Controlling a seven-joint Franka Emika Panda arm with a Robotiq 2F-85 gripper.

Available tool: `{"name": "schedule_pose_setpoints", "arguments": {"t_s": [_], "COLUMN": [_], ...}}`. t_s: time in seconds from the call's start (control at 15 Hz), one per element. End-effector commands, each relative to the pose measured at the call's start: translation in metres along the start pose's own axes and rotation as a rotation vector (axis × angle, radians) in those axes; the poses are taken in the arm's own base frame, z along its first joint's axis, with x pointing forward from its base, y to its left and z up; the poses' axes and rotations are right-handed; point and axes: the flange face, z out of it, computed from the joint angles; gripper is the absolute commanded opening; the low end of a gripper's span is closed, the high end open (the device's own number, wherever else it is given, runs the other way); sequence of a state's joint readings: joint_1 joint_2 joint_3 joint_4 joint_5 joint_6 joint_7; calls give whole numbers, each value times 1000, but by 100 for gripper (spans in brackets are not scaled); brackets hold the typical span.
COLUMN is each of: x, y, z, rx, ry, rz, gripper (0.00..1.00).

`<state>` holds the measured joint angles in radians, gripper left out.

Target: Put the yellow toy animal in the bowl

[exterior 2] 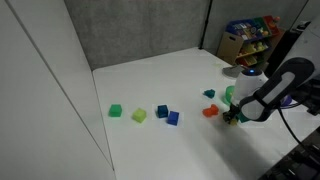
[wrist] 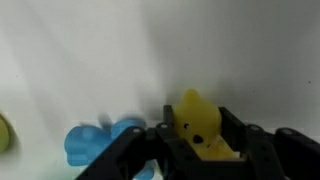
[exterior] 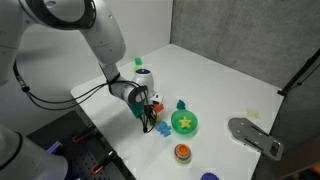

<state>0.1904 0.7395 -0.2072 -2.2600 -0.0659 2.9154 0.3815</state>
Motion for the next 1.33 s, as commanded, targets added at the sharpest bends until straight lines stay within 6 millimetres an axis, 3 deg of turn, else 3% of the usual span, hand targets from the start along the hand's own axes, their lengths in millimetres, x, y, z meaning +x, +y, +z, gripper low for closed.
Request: {"name": "schedule_pose_setpoints", "arguments": {"t_s": [0.0,0.4,0.73,0.8,0.87,1.13,1.27], "x": [10,51,98,105,110,121,122], "y": [11,36,81,90,98,110,108], "z": [-44,-116,-133,-136,-139,-160,-176], "rx": [26,17,-79,-93,-98,-103,-95], "ry": [-1,48,86,81,74,59,46], "rz": [-24,-7,51,64,79,93,78], "gripper": [23,21,20,51,72,99,100]}}
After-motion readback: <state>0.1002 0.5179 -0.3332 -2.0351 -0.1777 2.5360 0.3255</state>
